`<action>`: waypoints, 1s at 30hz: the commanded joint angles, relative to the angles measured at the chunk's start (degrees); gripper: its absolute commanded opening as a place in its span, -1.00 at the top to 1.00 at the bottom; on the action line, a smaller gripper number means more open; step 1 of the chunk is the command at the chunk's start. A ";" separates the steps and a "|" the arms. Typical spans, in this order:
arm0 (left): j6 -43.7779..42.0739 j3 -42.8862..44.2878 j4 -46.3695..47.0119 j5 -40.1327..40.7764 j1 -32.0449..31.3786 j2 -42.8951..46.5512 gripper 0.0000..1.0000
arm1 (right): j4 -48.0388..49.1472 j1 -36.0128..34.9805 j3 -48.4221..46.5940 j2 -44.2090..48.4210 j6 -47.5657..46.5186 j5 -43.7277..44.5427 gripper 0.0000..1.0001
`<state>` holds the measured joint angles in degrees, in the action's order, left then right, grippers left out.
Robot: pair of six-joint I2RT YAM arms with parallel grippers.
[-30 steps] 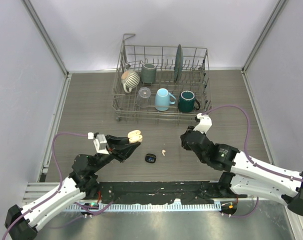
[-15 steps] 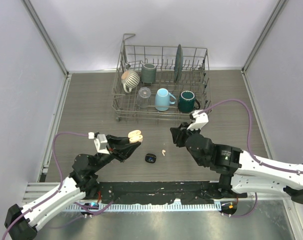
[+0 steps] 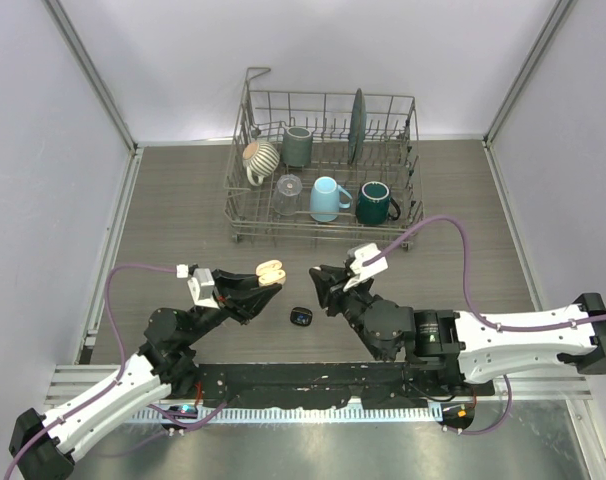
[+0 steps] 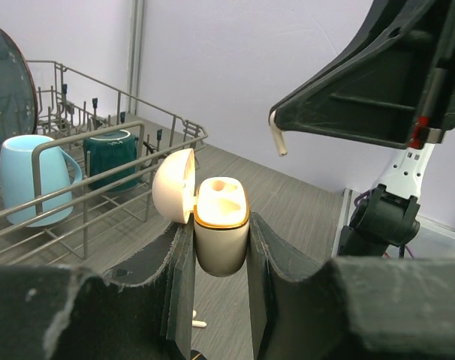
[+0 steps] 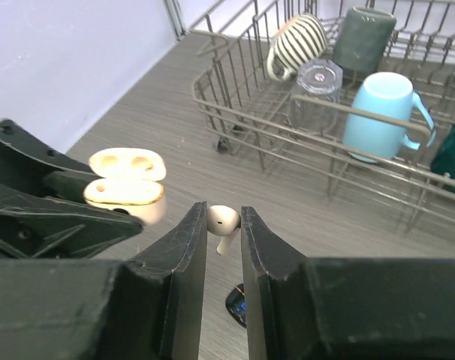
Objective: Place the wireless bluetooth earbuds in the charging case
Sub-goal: Place the earbud in the charging case.
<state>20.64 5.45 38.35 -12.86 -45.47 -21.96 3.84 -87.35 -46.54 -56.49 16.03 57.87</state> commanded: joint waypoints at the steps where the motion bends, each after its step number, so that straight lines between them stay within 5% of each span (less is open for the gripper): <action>1: 0.10 0.87 2.96 -0.23 -0.14 0.16 1.00 | 12.85 -2.03 -1.80 -1.51 -8.11 3.22 0.98; 17: -7.28 2.98 1.21 -6.65 -0.14 -0.63 1.00 | 23.23 -3.44 0.66 -1.96 -14.71 -10.84 0.98; 30: -7.11 3.69 1.03 -7.61 -0.14 -0.46 1.00 | 27.19 -3.62 0.67 -6.70 -19.10 -9.35 0.98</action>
<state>14.31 6.59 37.82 -19.59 -45.47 -22.65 26.24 -90.61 -45.43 -62.46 -0.38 47.29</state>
